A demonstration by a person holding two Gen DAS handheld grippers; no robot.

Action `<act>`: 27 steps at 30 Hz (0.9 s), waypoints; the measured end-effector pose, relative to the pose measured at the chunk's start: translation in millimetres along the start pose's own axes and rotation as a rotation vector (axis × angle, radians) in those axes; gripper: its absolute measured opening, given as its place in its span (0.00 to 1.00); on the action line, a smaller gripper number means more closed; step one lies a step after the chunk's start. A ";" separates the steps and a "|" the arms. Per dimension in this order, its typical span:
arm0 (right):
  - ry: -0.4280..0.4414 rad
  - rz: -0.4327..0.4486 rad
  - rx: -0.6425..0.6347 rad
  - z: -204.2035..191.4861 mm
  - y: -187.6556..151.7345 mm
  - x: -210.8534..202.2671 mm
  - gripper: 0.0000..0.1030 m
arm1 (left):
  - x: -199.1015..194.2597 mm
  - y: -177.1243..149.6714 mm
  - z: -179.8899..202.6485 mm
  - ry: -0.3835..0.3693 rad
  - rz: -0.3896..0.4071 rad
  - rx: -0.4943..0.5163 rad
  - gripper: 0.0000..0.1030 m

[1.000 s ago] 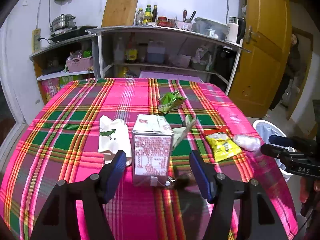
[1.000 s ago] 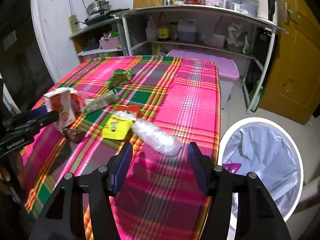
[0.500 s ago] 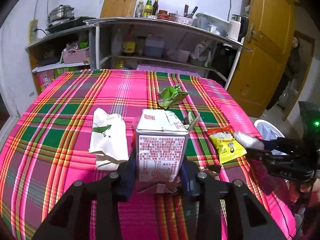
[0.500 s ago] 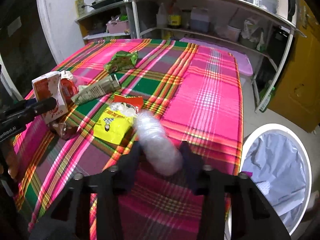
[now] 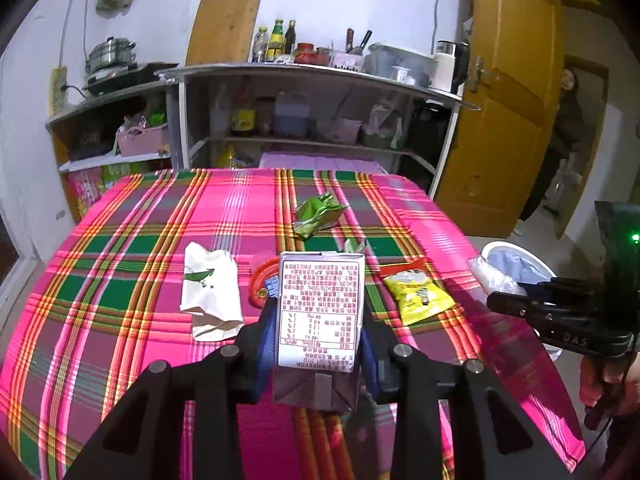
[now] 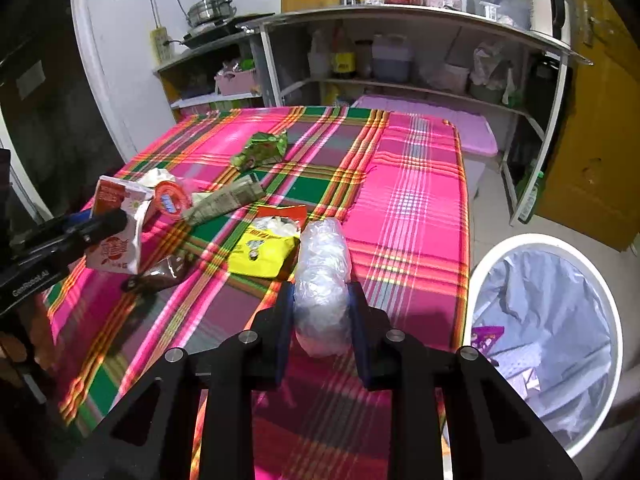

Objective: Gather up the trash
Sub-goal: 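Carry the carton and plastic bag over the bin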

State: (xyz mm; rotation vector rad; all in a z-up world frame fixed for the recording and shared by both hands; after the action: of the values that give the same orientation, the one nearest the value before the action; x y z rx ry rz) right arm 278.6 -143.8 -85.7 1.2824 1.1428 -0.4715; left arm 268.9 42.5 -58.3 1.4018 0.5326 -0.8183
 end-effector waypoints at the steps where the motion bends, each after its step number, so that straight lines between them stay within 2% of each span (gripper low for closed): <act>1: -0.002 0.004 0.001 -1.2 -3.1 -4.1 0.26 | -2.0 -0.7 1.4 -0.003 0.000 0.000 0.35; 15: -0.002 0.088 0.062 0.3 -36.2 -67.0 0.26 | -51.9 -5.6 53.0 -0.073 0.057 0.066 0.35; 27: -0.033 0.135 0.113 14.3 -59.1 -107.6 0.26 | -61.8 -13.4 115.7 -0.158 0.054 0.144 0.35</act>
State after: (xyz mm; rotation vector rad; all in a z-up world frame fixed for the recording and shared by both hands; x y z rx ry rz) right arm 191.0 -206.0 -24.7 1.4349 1.0061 -0.4600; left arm 203.8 -59.6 -5.9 1.4622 0.3183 -0.9297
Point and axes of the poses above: each gripper's, at about its wrist camera, not at the fingertips, and x roughly the way its jaws point, z to its right, y to its top, the point moved 8 cm from there along x, roughly the way its jaws point, and after that the axes turned 12 degrees about -z, right-handed, at the moved point
